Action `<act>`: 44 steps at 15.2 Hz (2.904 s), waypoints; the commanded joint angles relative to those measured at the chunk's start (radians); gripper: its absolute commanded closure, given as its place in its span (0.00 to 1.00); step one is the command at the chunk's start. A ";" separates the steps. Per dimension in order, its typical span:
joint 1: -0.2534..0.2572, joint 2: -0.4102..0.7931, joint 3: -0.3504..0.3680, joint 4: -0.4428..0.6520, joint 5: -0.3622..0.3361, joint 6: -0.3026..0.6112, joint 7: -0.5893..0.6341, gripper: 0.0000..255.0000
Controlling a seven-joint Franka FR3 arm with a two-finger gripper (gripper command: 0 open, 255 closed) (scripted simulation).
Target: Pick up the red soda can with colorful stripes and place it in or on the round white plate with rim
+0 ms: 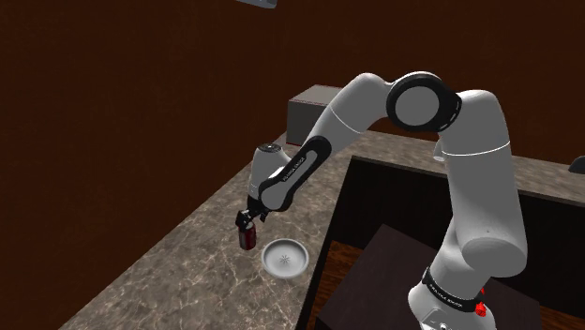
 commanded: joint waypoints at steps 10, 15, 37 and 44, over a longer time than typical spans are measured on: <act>0.009 0.061 -0.010 0.023 -0.009 0.039 0.005 0.00; 0.009 0.061 -0.010 0.023 -0.009 0.039 0.005 1.00; -0.013 -0.107 0.017 0.007 0.020 -0.113 -0.010 1.00; -0.038 -0.274 0.038 -0.180 0.062 -0.091 -0.040 1.00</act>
